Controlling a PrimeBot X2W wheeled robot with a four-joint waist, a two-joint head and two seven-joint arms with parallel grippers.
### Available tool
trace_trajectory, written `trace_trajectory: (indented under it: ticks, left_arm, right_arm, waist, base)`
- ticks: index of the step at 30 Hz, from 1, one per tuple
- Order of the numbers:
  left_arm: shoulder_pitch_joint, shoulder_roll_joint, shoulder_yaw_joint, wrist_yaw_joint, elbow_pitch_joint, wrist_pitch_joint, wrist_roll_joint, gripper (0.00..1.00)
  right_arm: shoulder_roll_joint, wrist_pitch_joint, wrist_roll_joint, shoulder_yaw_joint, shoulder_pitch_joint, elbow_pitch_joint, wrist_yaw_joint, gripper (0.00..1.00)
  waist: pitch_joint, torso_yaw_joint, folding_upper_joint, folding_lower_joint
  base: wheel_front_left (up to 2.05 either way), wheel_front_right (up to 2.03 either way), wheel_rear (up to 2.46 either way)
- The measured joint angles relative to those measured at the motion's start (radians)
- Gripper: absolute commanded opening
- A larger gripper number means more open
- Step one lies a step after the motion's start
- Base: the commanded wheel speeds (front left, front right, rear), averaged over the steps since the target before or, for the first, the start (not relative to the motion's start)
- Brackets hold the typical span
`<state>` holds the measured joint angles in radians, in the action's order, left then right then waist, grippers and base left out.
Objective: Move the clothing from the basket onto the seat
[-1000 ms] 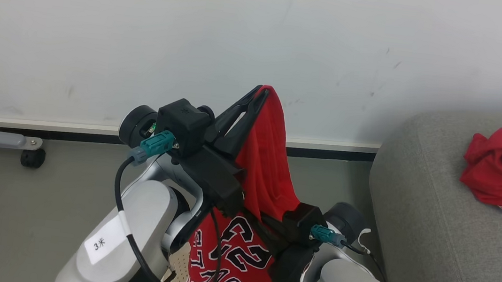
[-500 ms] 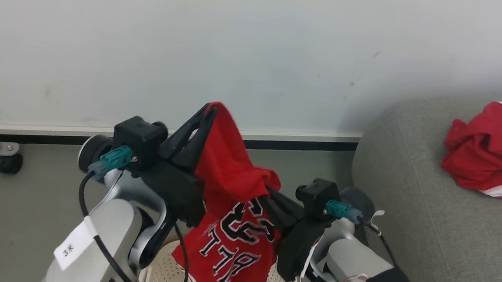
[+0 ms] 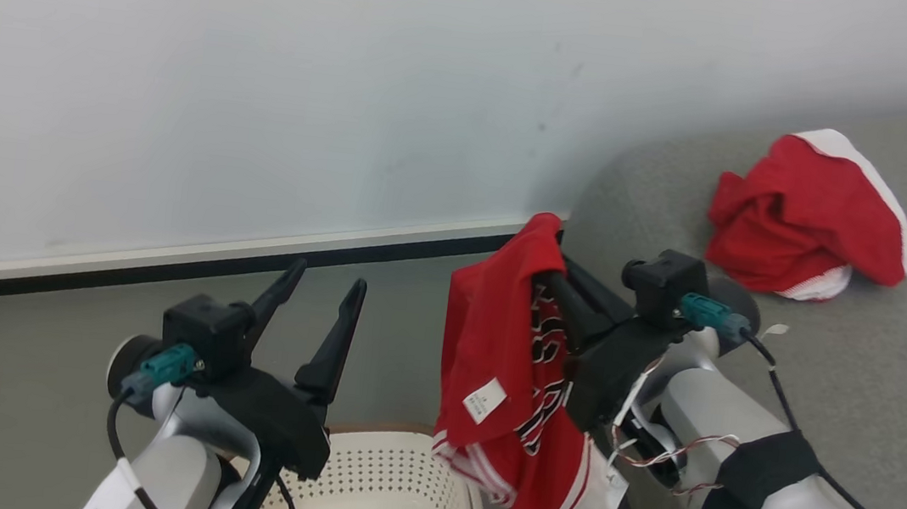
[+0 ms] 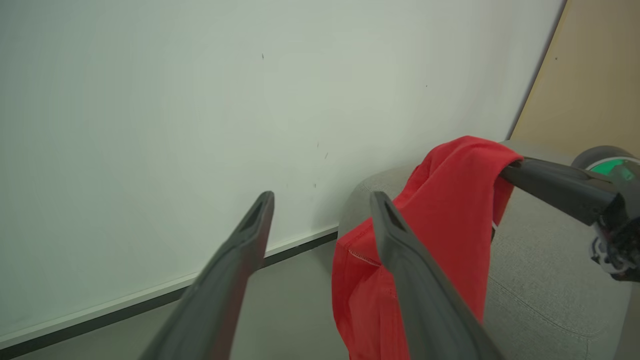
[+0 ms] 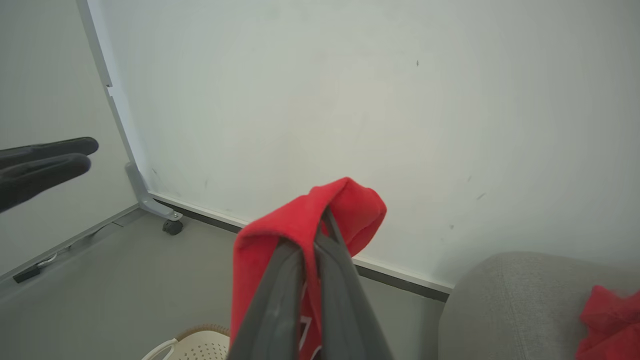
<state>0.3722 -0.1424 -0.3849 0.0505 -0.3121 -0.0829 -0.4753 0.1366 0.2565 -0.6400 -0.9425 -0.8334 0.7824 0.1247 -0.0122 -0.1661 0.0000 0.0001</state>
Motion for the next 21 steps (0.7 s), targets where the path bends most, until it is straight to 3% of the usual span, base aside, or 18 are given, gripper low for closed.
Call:
trace_trajectory:
  ticks: [21]
  left_arm:
    - [-0.137,0.024,-0.096,0.011,0.035,-0.069,0.035,1.0]
  right_arm:
    - [0.149,0.0,0.074,0.094,0.0,-0.163,-0.028,0.0]
  waist:
    - [0.025,-0.261,0.0001,0.0]
  base:
    - [0.0,0.0,0.0]
